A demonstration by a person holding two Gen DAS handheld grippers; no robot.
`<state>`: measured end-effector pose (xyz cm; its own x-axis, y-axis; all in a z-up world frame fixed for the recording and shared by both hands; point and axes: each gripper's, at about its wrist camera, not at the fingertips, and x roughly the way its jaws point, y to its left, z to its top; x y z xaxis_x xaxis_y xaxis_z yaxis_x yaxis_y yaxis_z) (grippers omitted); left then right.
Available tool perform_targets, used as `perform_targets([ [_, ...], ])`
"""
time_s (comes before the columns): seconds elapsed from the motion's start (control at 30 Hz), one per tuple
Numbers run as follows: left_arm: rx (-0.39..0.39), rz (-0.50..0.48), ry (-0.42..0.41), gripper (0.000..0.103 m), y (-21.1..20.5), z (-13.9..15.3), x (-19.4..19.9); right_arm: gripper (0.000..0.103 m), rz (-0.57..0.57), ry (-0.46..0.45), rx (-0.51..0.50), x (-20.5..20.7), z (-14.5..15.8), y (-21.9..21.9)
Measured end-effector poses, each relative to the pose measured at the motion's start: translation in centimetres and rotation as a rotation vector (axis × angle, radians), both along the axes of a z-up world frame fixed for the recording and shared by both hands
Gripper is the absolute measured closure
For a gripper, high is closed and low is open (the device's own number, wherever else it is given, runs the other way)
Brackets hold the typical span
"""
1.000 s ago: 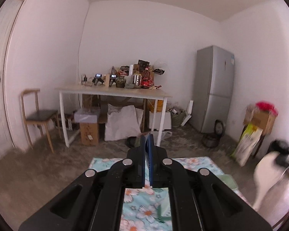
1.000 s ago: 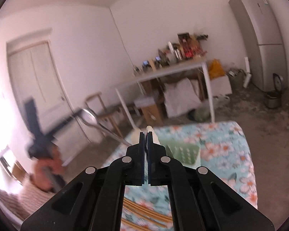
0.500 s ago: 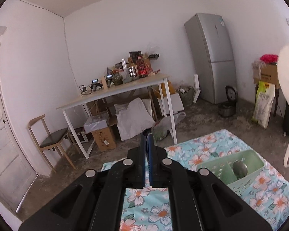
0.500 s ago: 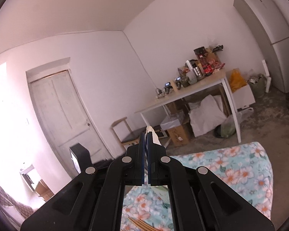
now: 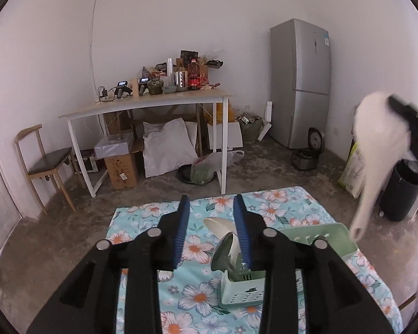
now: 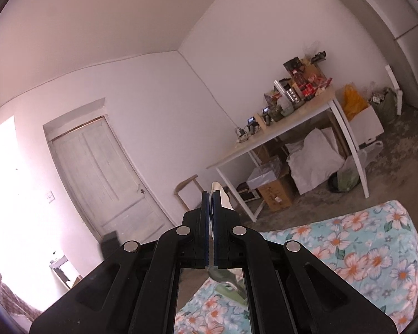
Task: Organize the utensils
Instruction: 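Open the left tool over the green caddy while the right tool releases the white spoon into it, then move both tools down toward the wooden chopsticks on the bed cover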
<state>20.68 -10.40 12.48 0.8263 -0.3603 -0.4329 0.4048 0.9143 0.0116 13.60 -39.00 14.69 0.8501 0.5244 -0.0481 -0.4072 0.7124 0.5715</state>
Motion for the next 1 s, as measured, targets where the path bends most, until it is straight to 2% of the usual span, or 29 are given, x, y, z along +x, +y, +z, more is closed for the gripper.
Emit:
perform_targets([
  [0.13,-0.035,0.003,-0.001,0.059,1.4,0.3,-1.3,0.102,-0.021,0.024,-0.077,1.4,-2.0,0.8],
  [0.27,-0.059,0.003,0.031,0.053,2.8,-0.1,-2.6,0.098,-0.018,0.118,-0.178,2.5,-5.7,1.9],
  [0.33,-0.069,0.006,0.054,0.050,3.5,-0.5,-3.2,0.096,-0.011,0.129,-0.171,1.7,-6.6,1.9],
  [0.37,-0.074,0.009,0.067,0.049,3.8,-0.7,-3.5,0.091,-0.020,0.123,-0.156,0.9,-6.6,1.6],
  [0.43,-0.078,0.019,0.083,0.048,4.3,-1.2,-4.2,0.070,-0.044,0.100,-0.124,-0.5,-6.3,0.7],
  [0.63,-0.084,-0.003,0.136,0.038,5.5,-3.1,-7.1,0.057,-0.112,0.089,-0.076,-6.0,-5.8,-1.0],
  [0.67,-0.091,-0.011,0.154,0.036,5.7,-3.7,-7.8,0.056,-0.118,0.092,-0.083,-7.2,-5.9,-0.8],
  [0.73,-0.100,-0.027,0.200,0.034,5.9,-5.0,-8.7,0.045,-0.125,0.097,-0.089,-9.0,-6.2,-0.3],
  [0.8,-0.094,-0.037,0.265,0.033,5.8,-6.7,-9.5,0.040,-0.126,0.112,-0.090,-10.3,-6.7,0.4],
  [0.9,-0.062,-0.029,0.363,0.033,5.7,-9.2,-10.6,0.033,-0.125,0.170,-0.102,-11.9,-8.2,1.7],
  [1.0,-0.056,-0.018,0.436,0.033,6.0,-11.6,-12.1,0.029,-0.095,0.268,-0.119,-12.7,-10.6,3.3],
])
